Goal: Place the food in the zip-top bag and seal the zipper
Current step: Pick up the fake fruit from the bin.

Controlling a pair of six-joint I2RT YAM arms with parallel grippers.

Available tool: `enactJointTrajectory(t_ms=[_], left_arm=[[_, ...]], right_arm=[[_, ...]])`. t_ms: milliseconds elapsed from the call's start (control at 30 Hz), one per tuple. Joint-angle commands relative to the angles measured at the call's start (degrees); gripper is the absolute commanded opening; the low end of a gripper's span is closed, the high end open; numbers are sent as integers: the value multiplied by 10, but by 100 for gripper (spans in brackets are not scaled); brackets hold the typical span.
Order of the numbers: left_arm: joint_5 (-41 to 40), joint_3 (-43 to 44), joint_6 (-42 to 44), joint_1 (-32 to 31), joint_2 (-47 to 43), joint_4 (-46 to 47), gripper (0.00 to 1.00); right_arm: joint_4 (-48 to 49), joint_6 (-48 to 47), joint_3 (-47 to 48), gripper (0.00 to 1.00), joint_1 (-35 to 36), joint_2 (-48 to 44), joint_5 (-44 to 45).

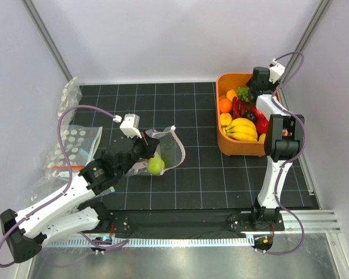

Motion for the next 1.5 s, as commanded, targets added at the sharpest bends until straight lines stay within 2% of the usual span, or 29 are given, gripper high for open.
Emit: enactJointTrajectory(t_ms=[0, 333, 767, 1133, 1467], left_arm=[[9, 6, -1, 0, 2, 32, 0], [16, 9, 4, -1, 20, 35, 0], [12, 11, 10, 0, 44, 38, 0], [-71, 28, 57, 0, 95, 26, 0], [-77, 29, 62, 0, 109, 28, 0]], right_arm=[[36, -10, -15, 54, -2, -66, 21], [-9, 3, -54, 50, -2, -167, -15], [-106, 2, -104, 50, 22, -357, -40], [-40, 62, -325, 47, 192, -584, -58], [89, 119, -546, 40, 309, -701, -146]])
